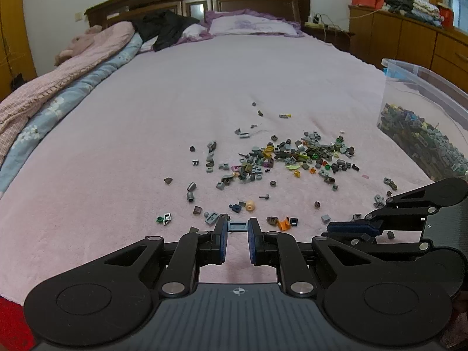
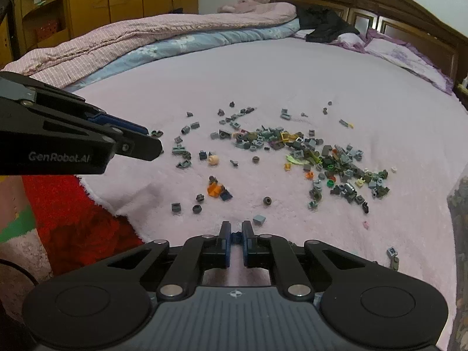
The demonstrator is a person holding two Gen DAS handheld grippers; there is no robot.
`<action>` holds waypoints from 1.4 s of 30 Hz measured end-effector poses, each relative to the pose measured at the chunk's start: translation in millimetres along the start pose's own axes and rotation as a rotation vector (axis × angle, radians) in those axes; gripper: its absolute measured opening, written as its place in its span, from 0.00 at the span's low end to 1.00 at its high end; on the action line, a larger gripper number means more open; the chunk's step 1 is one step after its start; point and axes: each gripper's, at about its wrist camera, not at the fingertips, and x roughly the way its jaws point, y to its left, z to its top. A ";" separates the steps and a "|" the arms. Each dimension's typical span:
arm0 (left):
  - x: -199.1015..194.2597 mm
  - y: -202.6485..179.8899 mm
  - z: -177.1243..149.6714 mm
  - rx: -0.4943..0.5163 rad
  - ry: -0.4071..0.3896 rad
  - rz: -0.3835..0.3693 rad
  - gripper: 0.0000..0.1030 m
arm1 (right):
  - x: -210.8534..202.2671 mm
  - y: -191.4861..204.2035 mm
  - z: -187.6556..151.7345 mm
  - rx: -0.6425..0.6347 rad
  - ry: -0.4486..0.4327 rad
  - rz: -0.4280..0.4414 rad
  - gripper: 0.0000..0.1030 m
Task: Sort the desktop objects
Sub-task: 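Carry both held bricks over the clear plastic box and open both tools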
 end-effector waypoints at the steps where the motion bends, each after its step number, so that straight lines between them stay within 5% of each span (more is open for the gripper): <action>1: -0.9 0.0 0.2 0.001 -0.003 0.001 0.16 | -1.8 -0.5 0.9 0.005 -0.004 0.001 0.08; 12: -13.6 -11.9 22.5 0.055 -0.074 -0.037 0.16 | -43.7 -16.7 20.3 0.069 -0.105 -0.034 0.08; 22: -15.4 -61.0 70.7 0.155 -0.166 -0.174 0.16 | -97.3 -52.4 22.5 0.207 -0.198 -0.120 0.08; 33: -10.9 -148.7 125.3 0.282 -0.274 -0.357 0.16 | -170.7 -109.5 4.7 0.374 -0.333 -0.302 0.08; 42: 2.6 -213.8 151.3 0.329 -0.282 -0.465 0.16 | -217.6 -163.2 -28.2 0.495 -0.406 -0.502 0.08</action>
